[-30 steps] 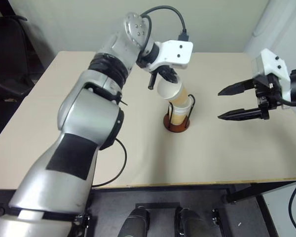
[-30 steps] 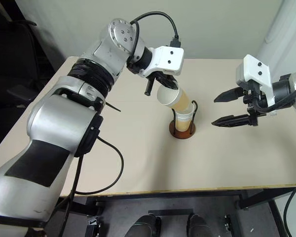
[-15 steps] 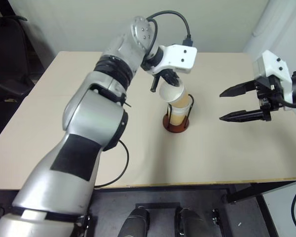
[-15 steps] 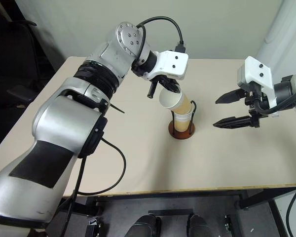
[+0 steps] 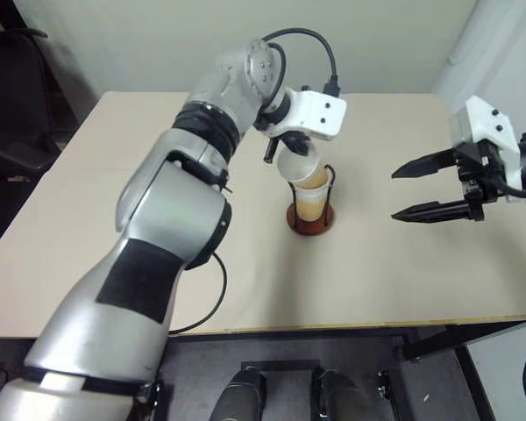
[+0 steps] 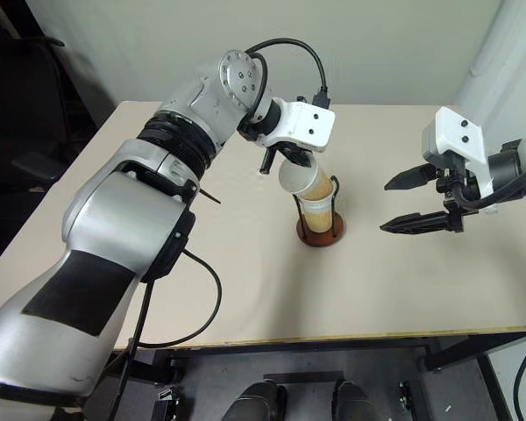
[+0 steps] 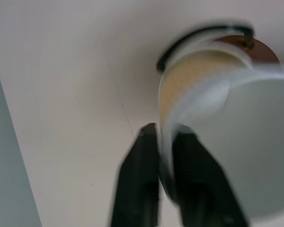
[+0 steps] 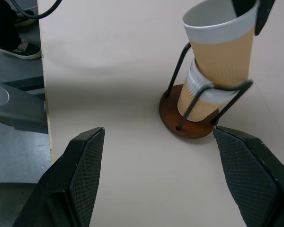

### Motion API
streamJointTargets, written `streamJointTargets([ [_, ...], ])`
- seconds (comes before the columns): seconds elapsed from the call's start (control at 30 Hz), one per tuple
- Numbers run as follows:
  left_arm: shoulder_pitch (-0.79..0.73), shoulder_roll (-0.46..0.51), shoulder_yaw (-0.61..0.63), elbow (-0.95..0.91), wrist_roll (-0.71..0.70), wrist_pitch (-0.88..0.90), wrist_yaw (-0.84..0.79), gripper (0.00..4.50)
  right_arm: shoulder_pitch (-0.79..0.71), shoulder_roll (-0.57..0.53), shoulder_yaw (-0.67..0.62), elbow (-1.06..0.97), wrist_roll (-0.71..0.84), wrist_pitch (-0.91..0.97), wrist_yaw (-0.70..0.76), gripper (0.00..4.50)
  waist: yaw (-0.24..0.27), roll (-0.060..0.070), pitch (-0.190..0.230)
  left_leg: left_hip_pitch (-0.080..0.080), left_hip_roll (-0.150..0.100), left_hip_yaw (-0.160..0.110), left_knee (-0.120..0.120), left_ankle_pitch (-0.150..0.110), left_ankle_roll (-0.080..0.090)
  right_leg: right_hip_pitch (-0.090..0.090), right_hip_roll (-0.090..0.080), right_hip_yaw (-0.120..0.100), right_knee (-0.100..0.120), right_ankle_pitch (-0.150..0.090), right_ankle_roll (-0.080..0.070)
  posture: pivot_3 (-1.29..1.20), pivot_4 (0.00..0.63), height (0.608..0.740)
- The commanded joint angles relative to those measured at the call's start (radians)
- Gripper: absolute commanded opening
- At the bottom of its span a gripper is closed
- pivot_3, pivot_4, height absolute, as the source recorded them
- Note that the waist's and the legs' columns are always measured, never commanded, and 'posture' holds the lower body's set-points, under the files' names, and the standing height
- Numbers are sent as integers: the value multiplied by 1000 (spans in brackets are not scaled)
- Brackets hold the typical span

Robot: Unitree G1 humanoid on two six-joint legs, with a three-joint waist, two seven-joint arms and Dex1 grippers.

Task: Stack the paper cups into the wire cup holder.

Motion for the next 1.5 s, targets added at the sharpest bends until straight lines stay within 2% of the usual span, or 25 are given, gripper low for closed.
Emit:
streamJointTargets([
  [0.03, -18, 8, 11, -4, 1, -6, -7, 1676, -3, -33, -48, -23, 16, 5, -1, 3716, 0, 0, 0, 0, 0, 0, 0, 0, 0, 0, 0, 0, 0, 0, 0, 0, 150, 740],
  [0.27, -30, -16, 53, -4, -32, 29, 45, 4285, 3, -46, -48, -29, 23, 6, 0, 3716, 1, 0, 0, 0, 0, 3, 0, -1, 2, 0, -1, 3, 0, 0, 2, 0, 150, 740],
  [0.3, -30, -20, 58, -4, -33, 34, 62, 4477, 5, -46, -49, -30, 24, 6, -1, 3716, 1, 0, 0, 0, -1, 4, 0, -1, 2, 0, 0, 3, 0, 0, 2, 0, 150, 740],
  [0.43, -26, -34, 38, -2, 6, 29, 245, 4477, 13, -50, -53, -33, 29, 7, -4, 3716, 1, 0, 0, 1, 0, 6, 1, -1, 3, 0, -1, 6, -1, 0, 4, 0, 150, 740],
  [0.67, -11, -66, 35, 5, 29, 16, 415, 4477, 28, -59, -64, -44, 39, 14, -10, 3716, 1, -1, 0, 3, -1, 11, 1, -2, 4, 0, 1, 13, -1, 0, 7, 0, 150, 740],
  [1.27, -12, -87, 70, 0, -15, -22, 244, 4477, 25, -74, -64, -41, 34, 12, -5, 3716, 1, -1, 0, 3, -1, 12, 1, -2, 5, 0, 2, 15, -1, 0, 8, 0, 150, 740],
  [1.5, -9, -106, 75, 1, -9, -17, 339, 4477, 22, -77, -64, -40, 32, 12, -6, 3716, 1, -1, 0, 3, -1, 12, 1, -3, 5, 0, 1, 15, -1, 1, 10, 0, 150, 740],
])
